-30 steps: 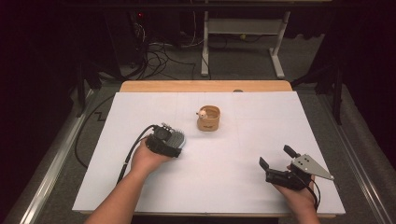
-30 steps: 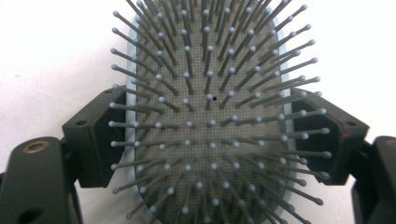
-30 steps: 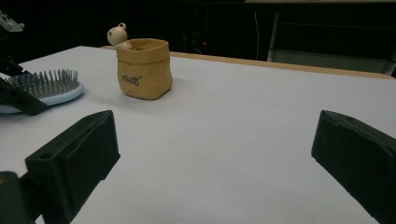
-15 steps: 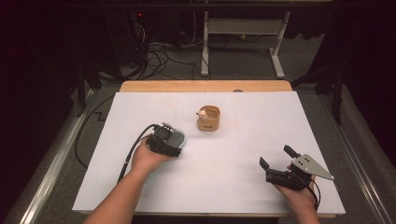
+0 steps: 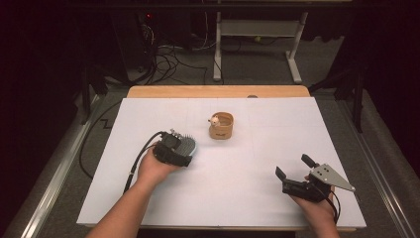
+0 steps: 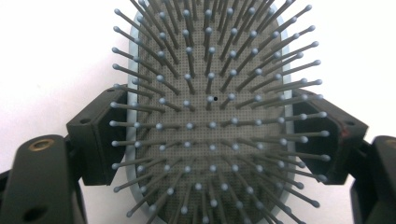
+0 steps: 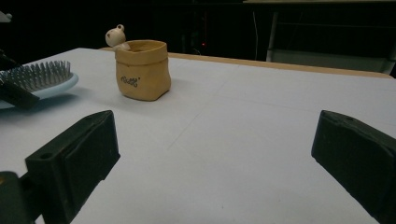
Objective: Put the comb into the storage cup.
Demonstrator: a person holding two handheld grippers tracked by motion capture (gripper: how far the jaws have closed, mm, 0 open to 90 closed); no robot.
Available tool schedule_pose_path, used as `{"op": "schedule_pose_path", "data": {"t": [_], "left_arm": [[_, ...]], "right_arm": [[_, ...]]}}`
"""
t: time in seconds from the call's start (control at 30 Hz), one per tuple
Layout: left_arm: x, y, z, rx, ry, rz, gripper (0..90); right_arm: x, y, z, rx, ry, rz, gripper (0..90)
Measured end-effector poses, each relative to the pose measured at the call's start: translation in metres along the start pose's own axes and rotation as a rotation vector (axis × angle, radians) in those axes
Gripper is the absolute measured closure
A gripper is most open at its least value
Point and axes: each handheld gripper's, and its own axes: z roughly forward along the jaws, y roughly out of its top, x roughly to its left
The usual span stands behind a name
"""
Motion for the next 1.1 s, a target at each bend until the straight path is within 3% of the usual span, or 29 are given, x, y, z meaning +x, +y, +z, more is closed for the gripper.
{"op": "schedule_pose_path", "data": {"t": [0.2,0.33,0.57,0.8,0.9,0.93,1.1], "left_arm": [[-0.002,-0.003,-0.007,-0.053,-0.018,0.002,20.3],[-0.003,-0.005,-0.012,-0.095,0.0,0.006,20.3],[-0.001,-0.01,-0.021,-0.169,-0.004,0.009,20.3],[-0.001,-0.017,-0.029,-0.253,-0.028,0.009,20.3],[-0.001,-0.019,-0.031,-0.265,-0.02,0.012,20.3],[0.0,-0.021,-0.035,-0.298,-0.035,0.0,20.3],[0.0,-0.026,-0.042,-0.347,-0.036,0.005,20.3]], "right_arm": [[0.0,0.0,0.0,-0.001,-0.001,0.002,1.3],[0.0,0.0,-0.001,-0.004,-0.001,0.001,1.3],[0.0,0.0,0.0,-0.004,-0.001,0.002,1.3],[0.0,0.0,-0.001,-0.004,0.0,0.001,1.3],[0.0,0.0,0.0,-0.003,0.0,0.001,1.3],[0.0,0.0,0.0,-0.002,0.001,0.001,1.3],[0.001,0.0,0.0,-0.002,0.0,0.001,1.3]]}}
